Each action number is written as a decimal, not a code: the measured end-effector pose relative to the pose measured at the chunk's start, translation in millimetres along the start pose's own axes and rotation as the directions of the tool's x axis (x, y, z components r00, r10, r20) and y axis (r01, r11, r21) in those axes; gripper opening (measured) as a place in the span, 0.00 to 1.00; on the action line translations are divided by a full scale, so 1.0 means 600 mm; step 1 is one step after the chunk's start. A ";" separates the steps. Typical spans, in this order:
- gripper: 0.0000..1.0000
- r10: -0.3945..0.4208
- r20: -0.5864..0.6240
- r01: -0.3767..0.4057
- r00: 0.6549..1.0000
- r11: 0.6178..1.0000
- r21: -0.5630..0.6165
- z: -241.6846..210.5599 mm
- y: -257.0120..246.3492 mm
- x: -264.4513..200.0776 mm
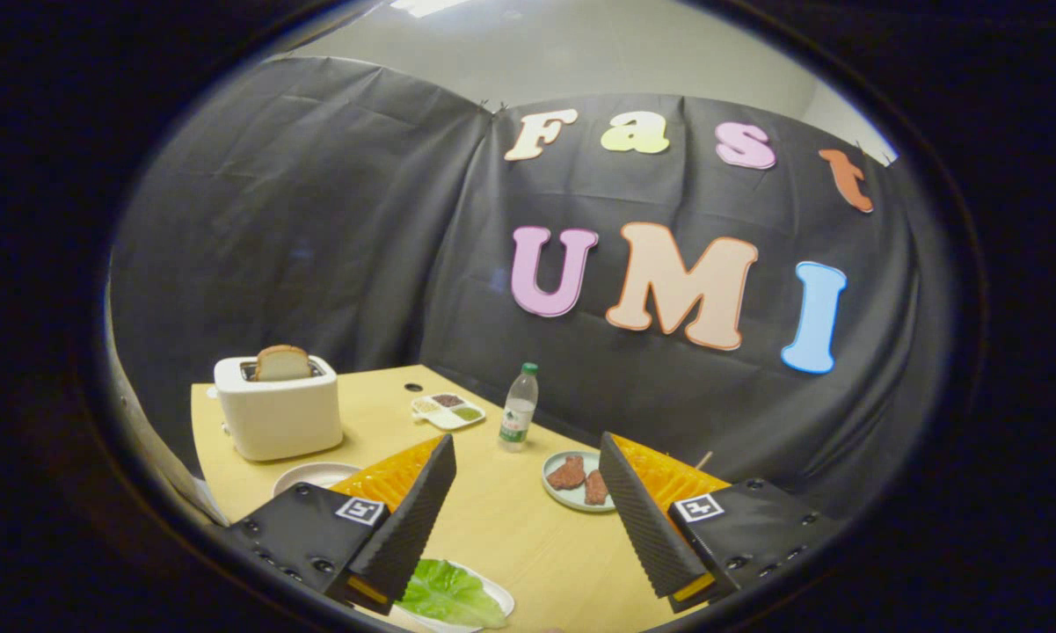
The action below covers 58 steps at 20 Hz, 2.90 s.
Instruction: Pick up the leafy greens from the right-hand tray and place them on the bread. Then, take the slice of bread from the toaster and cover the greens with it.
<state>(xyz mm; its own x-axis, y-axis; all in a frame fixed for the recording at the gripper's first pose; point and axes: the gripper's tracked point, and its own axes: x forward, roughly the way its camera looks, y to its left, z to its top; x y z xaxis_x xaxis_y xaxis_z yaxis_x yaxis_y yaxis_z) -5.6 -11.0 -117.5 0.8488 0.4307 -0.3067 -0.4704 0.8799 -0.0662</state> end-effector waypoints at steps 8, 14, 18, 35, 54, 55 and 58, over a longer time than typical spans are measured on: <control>1.00 0.163 -0.175 -0.175 0.971 0.983 -0.056 -0.116 0.043 0.014; 1.00 0.247 -0.298 -0.274 0.922 0.960 -0.052 -0.201 0.082 0.015; 1.00 0.292 -0.378 -0.329 0.879 0.943 -0.038 -0.253 0.109 0.012; 1.00 0.335 -0.602 -0.358 0.725 0.930 0.086 -0.441 0.143 -0.011; 0.23 0.264 -0.656 -0.236 0.707 0.963 0.133 -0.460 0.146 -0.008; 0.08 0.262 -0.660 -0.241 0.704 0.962 0.125 -0.458 0.146 -0.012; 0.05 0.263 -0.663 -0.250 0.701 0.961 0.116 -0.449 0.155 -0.019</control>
<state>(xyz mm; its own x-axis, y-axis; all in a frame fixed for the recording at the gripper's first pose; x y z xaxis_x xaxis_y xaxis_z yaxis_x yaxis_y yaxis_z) -124.1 11.9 -375.8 0.3116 0.4006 -0.8616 -0.6367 0.7612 0.1236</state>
